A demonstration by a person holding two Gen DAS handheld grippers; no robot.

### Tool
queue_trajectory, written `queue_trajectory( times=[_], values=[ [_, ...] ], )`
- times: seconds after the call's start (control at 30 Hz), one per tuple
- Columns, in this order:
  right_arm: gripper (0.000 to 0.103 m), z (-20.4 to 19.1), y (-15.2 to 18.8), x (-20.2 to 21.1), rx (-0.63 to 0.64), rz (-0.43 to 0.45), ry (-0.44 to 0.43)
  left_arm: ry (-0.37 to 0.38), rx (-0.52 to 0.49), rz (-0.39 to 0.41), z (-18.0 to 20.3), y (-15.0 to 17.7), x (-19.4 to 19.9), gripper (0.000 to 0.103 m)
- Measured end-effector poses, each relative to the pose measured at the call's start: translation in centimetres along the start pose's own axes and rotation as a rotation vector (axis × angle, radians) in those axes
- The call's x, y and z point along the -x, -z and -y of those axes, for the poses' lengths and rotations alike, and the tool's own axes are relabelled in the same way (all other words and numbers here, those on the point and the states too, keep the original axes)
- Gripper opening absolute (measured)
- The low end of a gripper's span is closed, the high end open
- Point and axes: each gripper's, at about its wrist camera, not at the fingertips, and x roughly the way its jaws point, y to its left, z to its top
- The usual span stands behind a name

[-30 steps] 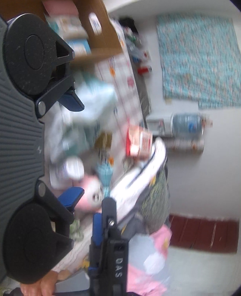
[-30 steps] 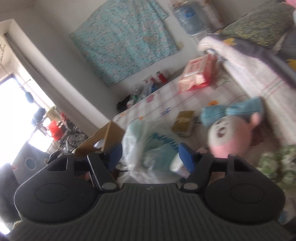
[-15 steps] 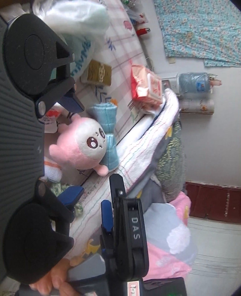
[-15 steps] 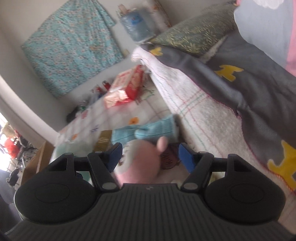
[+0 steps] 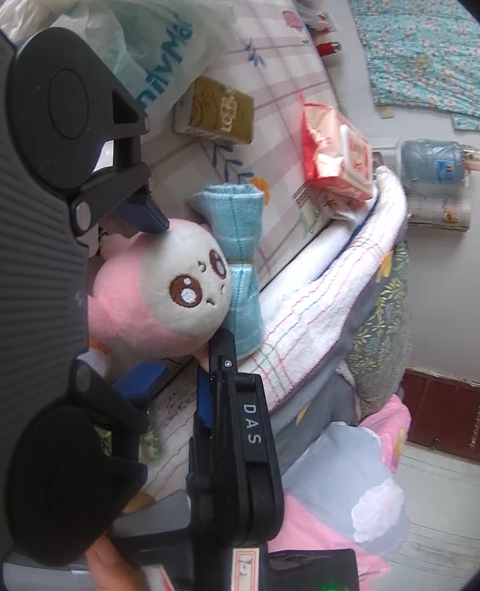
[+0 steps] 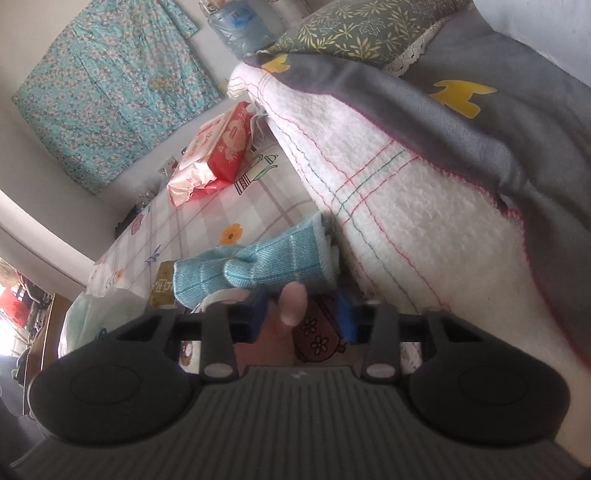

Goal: Organize soft objects
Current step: 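Reach the right tool to the pink plush toy on the bed, then close the right tool on the pink plush toy's ear and lift it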

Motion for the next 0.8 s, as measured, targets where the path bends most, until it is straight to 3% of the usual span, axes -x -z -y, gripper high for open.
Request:
queue_trajectory(
  times=[0.03,0.13,0.23,0.47,0.8],
  values=[
    [0.021,-0.1,0.1,-0.2,0.001,-0.001,-0.004,-0.005,0.000,0.000,0.0,0.0,-0.1,0.080],
    [0.013,-0.7,0.4,-0.3,0.014,0.015,-0.008,-0.023,-0.007,-0.002,0.2,-0.1,-0.3,0.079],
    [0.010,-1.8,0.4,0.2,0.033,0.051,-0.020,-0.025,0.005,0.001,-0.1,-0.1,-0.1,0.075],
    [0.009,-5.4,0.4,2.6,0.128,0.112,-0.068,0.011,0.069,0.016,-0.8,-0.3,1.5,0.068],
    [0.008,-10.7,1.2,8.3,0.257,0.168,-0.182,0.039,0.094,0.102,-0.6,-0.4,6.8,0.069]
  ],
)
